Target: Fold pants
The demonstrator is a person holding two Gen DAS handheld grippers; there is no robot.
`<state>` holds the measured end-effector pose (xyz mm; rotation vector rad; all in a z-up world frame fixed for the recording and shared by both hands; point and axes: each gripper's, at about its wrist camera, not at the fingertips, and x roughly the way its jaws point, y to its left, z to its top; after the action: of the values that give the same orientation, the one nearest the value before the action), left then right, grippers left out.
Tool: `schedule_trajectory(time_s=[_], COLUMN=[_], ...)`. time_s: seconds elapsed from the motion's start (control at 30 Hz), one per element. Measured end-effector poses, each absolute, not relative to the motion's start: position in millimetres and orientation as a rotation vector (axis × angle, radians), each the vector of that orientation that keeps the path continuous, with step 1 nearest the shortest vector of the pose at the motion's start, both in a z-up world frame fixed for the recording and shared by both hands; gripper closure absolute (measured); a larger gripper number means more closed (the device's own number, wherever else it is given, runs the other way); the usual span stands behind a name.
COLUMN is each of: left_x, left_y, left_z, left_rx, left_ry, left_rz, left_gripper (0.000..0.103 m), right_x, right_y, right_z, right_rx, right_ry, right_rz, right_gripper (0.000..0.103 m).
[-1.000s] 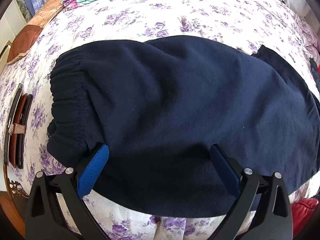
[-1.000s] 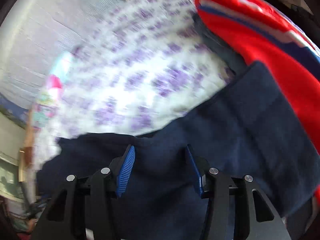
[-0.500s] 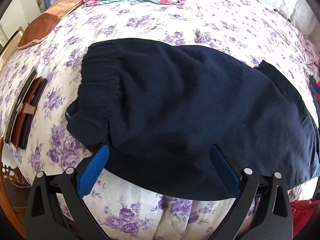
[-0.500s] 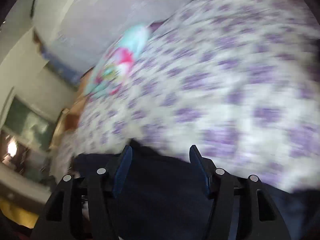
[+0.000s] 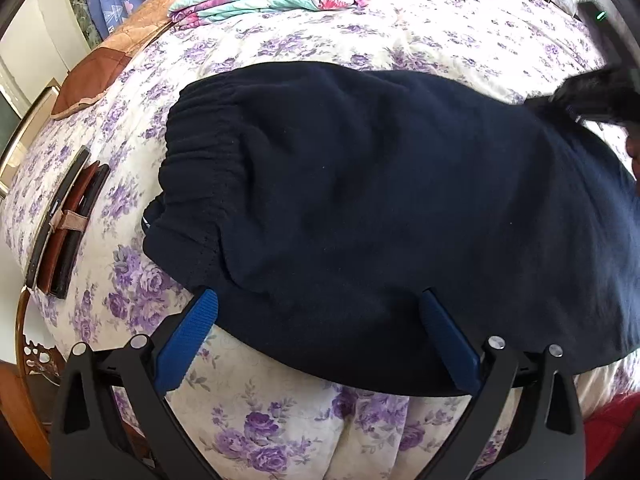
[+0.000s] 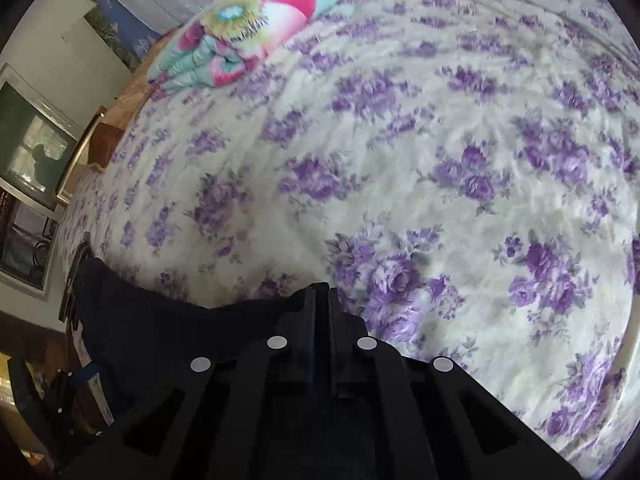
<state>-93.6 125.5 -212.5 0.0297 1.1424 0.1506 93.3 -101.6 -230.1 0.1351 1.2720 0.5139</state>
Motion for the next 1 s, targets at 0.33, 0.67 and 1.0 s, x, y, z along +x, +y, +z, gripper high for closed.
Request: schedule_trajectory(time_s=[0.33,0.67,1.0], left_x=[-96,-68,-45], left_y=[159,249,192], left_z=[-155,-217,-192], left_rx=[-0.113,-0.498,-0.146], left_ry=[1.021,1.203,1.159], left_rz=[0.178,0.276,0.212], left_gripper=[0.005,0.004,0.005], right_x=[17,34,-9], right_y=[-117,-88,-87], right_z=[-152,-205,-229], right_rx=[0.132,0.119,0.026], right_ry=[0.998,1.125,1.150], right_rz=[0.528,0.457,0.445], right_gripper=[0.060,0.066,0.019])
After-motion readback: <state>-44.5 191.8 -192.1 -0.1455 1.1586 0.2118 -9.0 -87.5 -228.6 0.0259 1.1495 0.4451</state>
